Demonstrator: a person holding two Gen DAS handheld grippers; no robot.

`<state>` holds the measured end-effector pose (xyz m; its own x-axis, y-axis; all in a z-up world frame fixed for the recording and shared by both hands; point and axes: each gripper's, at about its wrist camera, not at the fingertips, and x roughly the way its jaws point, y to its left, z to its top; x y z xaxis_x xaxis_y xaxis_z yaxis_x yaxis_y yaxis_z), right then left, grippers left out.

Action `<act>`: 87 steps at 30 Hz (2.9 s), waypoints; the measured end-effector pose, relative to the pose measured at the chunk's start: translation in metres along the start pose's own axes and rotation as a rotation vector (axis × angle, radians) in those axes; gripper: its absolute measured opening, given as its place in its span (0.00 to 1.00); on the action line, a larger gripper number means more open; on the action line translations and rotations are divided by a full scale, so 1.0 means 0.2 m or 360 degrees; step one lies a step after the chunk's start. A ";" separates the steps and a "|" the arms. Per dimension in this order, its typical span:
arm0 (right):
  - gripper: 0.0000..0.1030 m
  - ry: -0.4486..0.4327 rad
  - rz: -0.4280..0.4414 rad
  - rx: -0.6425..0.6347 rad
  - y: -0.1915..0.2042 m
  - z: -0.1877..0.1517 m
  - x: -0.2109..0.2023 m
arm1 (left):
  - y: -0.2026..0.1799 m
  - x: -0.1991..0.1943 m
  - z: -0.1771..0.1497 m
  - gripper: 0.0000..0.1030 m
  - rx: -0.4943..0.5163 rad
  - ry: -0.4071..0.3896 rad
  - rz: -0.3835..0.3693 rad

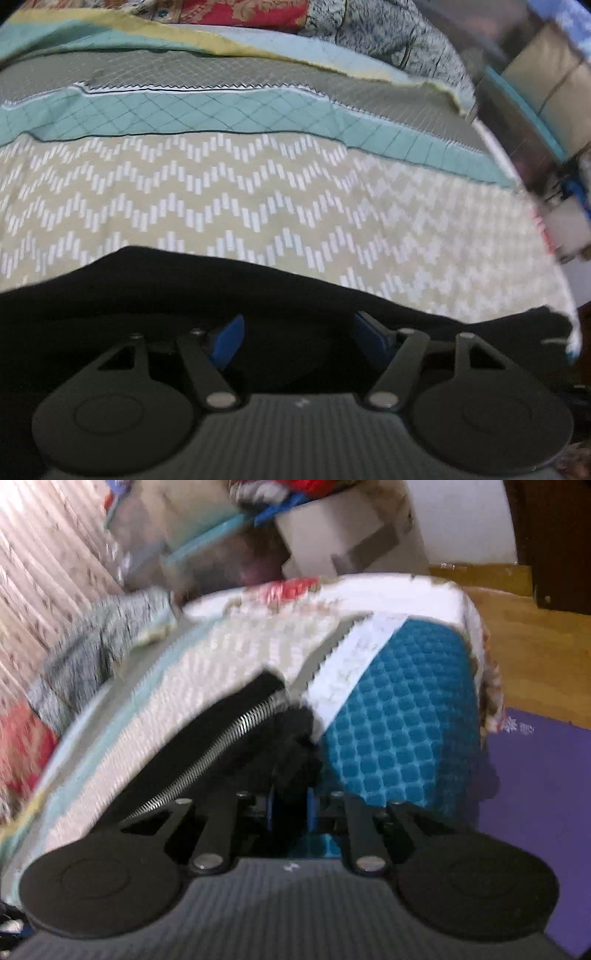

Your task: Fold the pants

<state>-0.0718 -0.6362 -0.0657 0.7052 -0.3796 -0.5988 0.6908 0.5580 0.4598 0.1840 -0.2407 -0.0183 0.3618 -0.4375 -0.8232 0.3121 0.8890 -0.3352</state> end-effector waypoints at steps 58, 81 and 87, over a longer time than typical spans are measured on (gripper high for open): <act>0.36 0.0090 0.0362 0.0167 -0.01 -0.04 0.12 | 0.00 0.02 -0.06 0.86 0.0128 -0.0173 0.0268; 0.62 -0.0023 0.0395 0.0301 -0.03 -0.04 0.04 | 0.08 -0.34 -0.27 0.86 0.0006 -0.0204 -0.0016; 0.14 -0.0077 0.0266 0.0047 0.20 -0.01 -0.05 | 0.16 -0.37 -0.36 0.86 -0.0072 -0.0135 0.0003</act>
<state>-0.0518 -0.6081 -0.0423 0.8170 -0.3191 -0.4804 0.5673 0.5946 0.5698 0.1042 -0.1705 -0.0018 0.4361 -0.4443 -0.7826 0.2720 0.8940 -0.3560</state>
